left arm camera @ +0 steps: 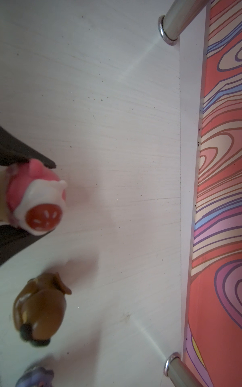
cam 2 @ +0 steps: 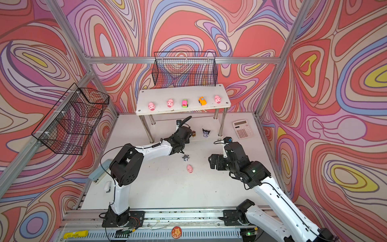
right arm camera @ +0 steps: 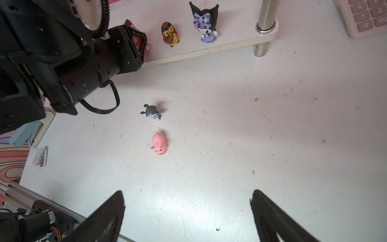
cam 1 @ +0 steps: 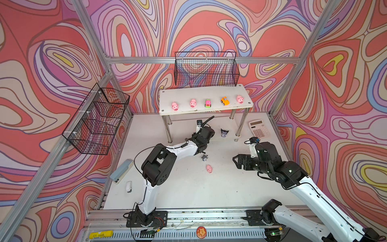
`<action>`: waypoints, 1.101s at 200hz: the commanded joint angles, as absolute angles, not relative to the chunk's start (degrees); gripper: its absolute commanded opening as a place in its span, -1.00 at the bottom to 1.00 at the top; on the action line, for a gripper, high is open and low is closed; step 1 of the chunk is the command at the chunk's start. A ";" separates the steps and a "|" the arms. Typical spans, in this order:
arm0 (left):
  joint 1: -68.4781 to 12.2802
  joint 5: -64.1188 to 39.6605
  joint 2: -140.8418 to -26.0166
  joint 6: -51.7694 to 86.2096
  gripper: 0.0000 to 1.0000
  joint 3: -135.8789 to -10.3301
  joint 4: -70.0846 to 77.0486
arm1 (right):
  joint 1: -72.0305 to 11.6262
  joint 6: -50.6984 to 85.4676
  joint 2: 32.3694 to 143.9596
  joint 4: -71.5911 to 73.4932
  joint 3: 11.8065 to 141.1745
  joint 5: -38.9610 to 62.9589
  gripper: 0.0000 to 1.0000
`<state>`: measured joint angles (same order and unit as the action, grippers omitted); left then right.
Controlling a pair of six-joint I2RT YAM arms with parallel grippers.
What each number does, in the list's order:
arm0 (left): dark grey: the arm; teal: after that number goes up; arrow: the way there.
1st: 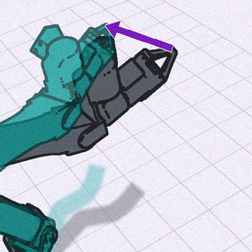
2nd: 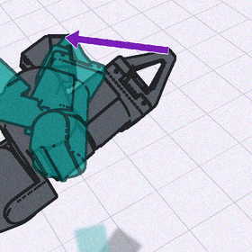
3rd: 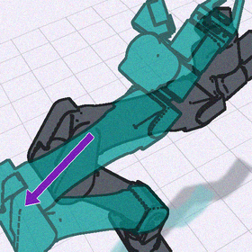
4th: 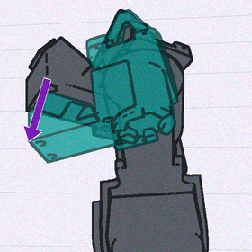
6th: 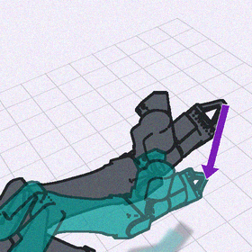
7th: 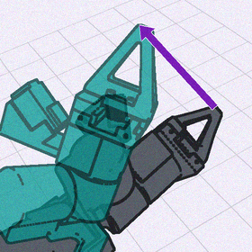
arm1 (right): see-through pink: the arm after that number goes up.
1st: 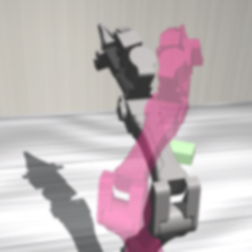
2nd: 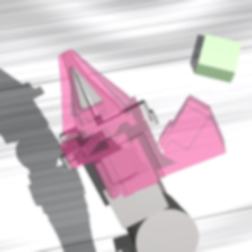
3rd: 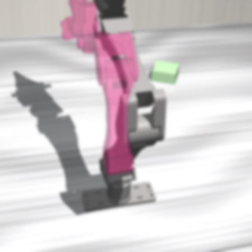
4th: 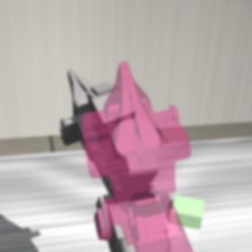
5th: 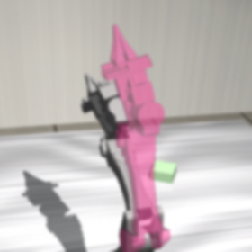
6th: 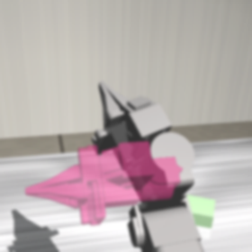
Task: Organize plastic toys on shelves
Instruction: Place the plastic toy on the shelf.
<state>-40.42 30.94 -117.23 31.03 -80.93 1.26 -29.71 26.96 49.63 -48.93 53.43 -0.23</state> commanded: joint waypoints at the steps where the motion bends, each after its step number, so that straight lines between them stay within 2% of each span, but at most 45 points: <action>1: -40.04 30.83 -118.65 29.96 -0.36 -82.70 2.98 | -29.96 26.24 49.77 -49.57 54.77 -1.39 0.97; 97: -39.98 29.72 -119.09 30.06 -0.36 -82.53 4.20 | -29.98 26.14 48.89 -50.92 55.16 -2.20 0.97; 182: -39.99 28.79 -119.08 29.27 -0.01 -82.44 4.62 | -30.01 25.88 49.16 -51.08 55.63 -2.71 0.97; 220: -39.99 28.56 -118.76 29.09 0.08 -82.09 4.75 | -29.97 25.60 49.55 -50.99 55.91 -2.78 0.97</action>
